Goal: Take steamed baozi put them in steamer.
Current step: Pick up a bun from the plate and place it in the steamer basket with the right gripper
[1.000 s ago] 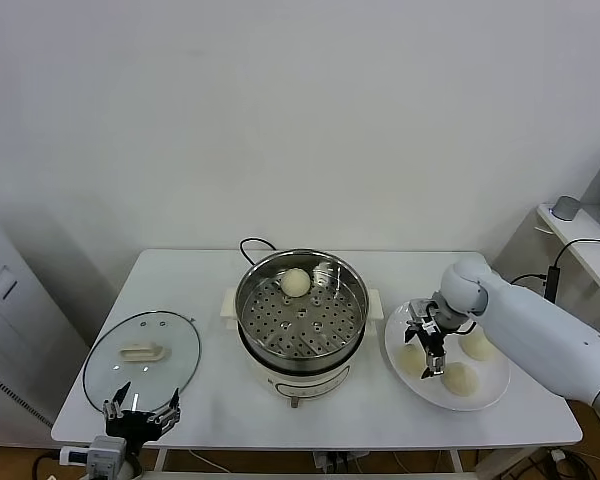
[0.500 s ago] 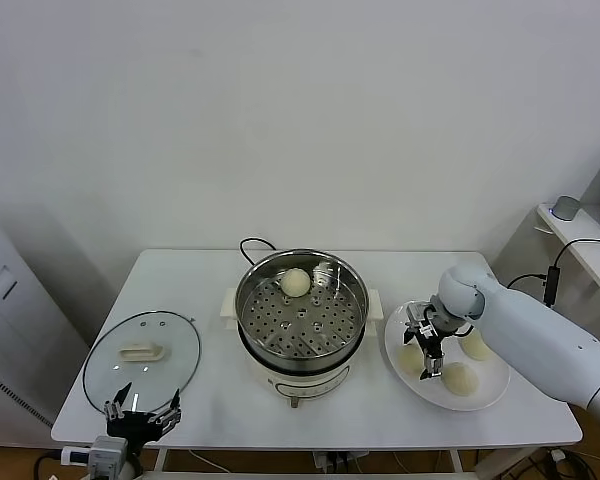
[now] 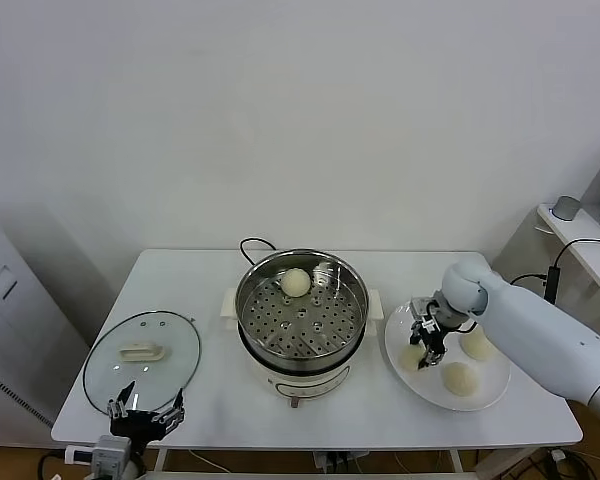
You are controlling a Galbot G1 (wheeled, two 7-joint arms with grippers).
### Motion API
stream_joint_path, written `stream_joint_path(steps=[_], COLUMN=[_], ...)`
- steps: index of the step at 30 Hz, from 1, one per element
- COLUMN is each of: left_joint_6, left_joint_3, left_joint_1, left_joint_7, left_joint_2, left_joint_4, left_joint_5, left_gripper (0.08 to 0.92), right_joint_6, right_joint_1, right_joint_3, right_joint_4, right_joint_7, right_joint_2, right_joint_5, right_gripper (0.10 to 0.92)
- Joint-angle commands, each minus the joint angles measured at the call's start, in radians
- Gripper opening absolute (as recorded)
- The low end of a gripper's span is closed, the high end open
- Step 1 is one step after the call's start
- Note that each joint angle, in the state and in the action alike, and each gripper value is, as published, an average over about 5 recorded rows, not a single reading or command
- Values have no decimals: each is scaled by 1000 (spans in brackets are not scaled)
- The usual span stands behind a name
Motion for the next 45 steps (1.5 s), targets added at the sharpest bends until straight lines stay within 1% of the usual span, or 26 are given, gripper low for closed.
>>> stream_joint_path(steps=[1,3,7,10,16,19,25,30,34,39,45], left_joint_6=[0,0,-1,-1,0,1,3,3,4,9,12], left_joint_3=[9,11,12,11,3,0,-6,-9,-10,-19,-20], left_joint_1=[-2,-4,-13,-20,-30,-30,-28,-24,-24,-31,-35], left_joint_7=[-1,-1,-1,-1,0,1,2,0,0,4,7], left_joint_2=[-48,-48,-48,-46,-40,-43,-42,-48,-49,-49,-49], left_joint_4=[-1,-1,-2,-3,-13,-24,-44,-51,-56,-58,-55], left_joint_5=[2,2,3,4,0,-6,-18,-29,-33,-40,-44], left_gripper=[823,823,823,823,823,823,823,823,823,823,823], right_joint_6=[-10,-23,-68,-124,-284,-327,-396,-485,-520,-540,-556], right_joint_1=[90,162,371,562,841,921,932,868,811,742,683], right_joint_3=[-25,-73,-241,-405,-639,-700,-707,-673,-654,-621,-617], right_joint_4=[3,11,42,74,139,144,134,116,81,1,-60], right_joint_7=[-7,-12,-19,-14,-9,-5,18,58,82,101,122], right_joint_2=[-31,-58,-109,-119,-51,14,148,289,405,537,620], right_joint_5=[50,102,260,381,623,695,740,755,751,720,682], right_gripper=[476,476,475,475,477,481,482,482,482,481,477])
